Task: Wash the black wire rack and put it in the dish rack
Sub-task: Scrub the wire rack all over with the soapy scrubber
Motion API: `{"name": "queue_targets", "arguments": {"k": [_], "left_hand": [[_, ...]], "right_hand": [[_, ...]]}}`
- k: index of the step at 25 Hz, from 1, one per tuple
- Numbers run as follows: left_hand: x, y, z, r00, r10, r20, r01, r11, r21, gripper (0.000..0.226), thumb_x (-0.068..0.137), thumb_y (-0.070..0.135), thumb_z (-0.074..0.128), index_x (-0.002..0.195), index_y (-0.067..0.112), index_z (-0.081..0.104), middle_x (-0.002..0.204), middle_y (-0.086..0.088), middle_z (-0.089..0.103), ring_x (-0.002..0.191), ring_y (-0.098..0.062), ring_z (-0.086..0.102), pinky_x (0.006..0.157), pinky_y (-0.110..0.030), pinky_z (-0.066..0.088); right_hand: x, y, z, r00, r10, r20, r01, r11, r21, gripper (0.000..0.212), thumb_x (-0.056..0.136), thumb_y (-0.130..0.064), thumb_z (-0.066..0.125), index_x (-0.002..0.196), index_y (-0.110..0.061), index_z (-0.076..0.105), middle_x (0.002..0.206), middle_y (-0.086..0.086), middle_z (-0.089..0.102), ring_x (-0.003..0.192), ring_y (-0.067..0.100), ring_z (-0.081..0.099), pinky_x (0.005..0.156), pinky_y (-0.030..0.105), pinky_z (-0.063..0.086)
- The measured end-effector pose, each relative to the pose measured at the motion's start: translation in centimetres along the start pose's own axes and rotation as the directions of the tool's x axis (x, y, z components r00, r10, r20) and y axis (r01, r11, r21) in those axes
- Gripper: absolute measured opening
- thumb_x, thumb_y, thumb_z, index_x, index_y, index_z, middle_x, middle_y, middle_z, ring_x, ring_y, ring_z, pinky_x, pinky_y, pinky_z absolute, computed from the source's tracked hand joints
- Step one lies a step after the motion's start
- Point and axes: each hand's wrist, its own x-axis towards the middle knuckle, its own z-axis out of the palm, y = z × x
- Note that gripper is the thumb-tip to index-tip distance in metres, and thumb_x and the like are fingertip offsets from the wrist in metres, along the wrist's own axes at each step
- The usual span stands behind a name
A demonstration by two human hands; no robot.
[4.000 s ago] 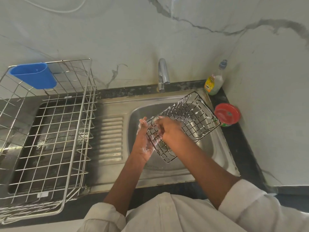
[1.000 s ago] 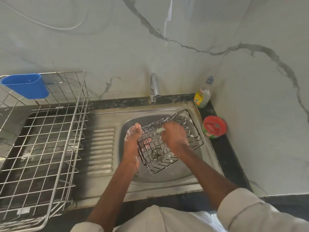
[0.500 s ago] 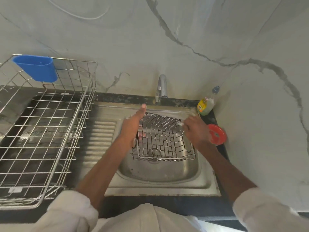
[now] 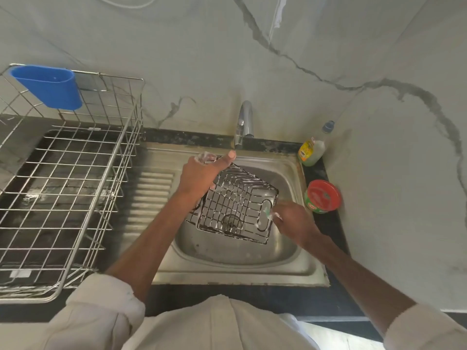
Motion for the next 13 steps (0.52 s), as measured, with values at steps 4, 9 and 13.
{"name": "queue_targets", "arguments": {"k": [4, 9, 13], "left_hand": [[0.1, -0.1, 0.4, 0.998, 0.035, -0.049, -0.031, 0.996, 0.080, 0.085, 0.078, 0.078, 0.075, 0.135, 0.016, 0.064, 0.094, 0.014, 0.061, 0.085, -0.008, 0.066, 0.095, -0.033, 0.055], [0.2, -0.2, 0.1, 0.998, 0.026, -0.056, -0.017, 0.988, 0.154, 0.077, 0.078, 0.083, 0.073, 0.125, 0.022, 0.067, 0.101, -0.007, 0.079, 0.097, -0.033, 0.078, 0.088, -0.036, 0.059], [0.1, -0.5, 0.2, 0.999, 0.010, -0.044, -0.004, 0.991, 0.134, 0.082, 0.071, 0.088, 0.074, 0.123, 0.025, 0.067, 0.109, 0.003, 0.074, 0.094, -0.007, 0.068, 0.101, -0.040, 0.055]], "right_hand": [[-0.6, -1.0, 0.0, 0.917, 0.370, -0.151, -0.240, 0.811, 0.533, 0.007, 0.085, -0.006, 0.078, 0.091, -0.011, 0.079, 0.094, -0.005, 0.072, 0.081, 0.012, 0.068, 0.073, 0.010, 0.049], [-0.4, -1.5, -1.2, 0.732, 0.577, 0.362, -0.284, -0.224, 0.932, 0.022, 0.089, 0.014, 0.068, 0.103, 0.001, 0.057, 0.106, 0.023, 0.064, 0.086, 0.029, 0.078, 0.076, 0.030, 0.065], [-0.1, -1.7, -1.6, 0.744, 0.512, 0.429, -0.358, -0.237, 0.903, 0.036, 0.088, 0.026, 0.054, 0.113, 0.004, 0.068, 0.120, 0.018, 0.070, 0.095, 0.030, 0.077, 0.091, 0.038, 0.060]]}}
